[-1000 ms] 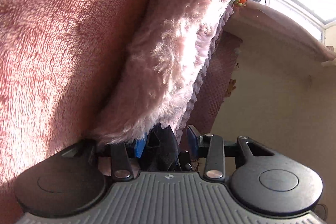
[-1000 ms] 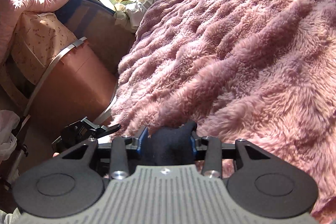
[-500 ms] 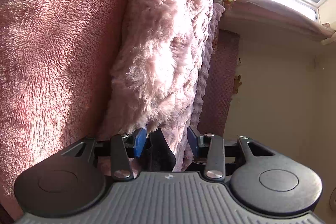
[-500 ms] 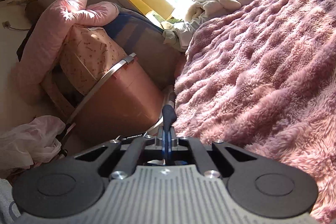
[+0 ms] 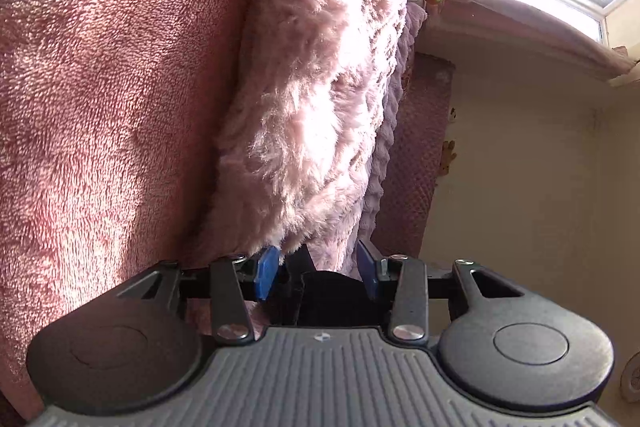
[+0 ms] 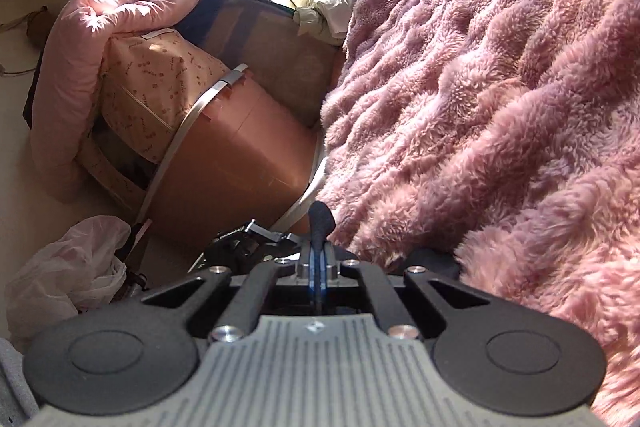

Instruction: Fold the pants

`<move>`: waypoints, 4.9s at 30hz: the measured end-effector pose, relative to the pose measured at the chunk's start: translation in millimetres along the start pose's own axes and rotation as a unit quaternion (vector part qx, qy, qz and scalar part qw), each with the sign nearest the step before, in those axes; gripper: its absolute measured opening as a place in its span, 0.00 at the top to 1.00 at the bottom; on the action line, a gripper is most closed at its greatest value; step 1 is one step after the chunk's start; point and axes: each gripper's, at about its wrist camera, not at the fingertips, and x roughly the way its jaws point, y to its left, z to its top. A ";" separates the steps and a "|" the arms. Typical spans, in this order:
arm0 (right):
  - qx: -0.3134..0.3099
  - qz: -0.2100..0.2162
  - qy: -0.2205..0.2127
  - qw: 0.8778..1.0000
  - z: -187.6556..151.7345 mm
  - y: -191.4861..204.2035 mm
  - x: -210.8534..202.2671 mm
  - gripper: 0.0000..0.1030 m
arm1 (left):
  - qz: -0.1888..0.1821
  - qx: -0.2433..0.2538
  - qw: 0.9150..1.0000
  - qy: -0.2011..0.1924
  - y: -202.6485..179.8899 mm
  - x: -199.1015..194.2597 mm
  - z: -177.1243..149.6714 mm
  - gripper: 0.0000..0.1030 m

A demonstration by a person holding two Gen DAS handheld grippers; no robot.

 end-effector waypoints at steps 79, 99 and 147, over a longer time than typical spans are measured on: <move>-0.089 -0.343 -0.065 0.933 -159.1 76.2 -155.5 0.62 | 0.081 0.563 0.789 0.232 -97.5 57.9 -232.8 0.51; -0.101 -0.304 -0.088 0.943 -143.8 40.1 -161.0 1.00 | 0.060 0.586 0.722 0.364 -77.7 81.4 -279.0 0.51; -0.084 -0.380 -0.089 0.917 -242.7 76.4 -300.2 1.00 | 0.005 0.553 0.706 0.444 -82.0 107.1 -327.4 0.51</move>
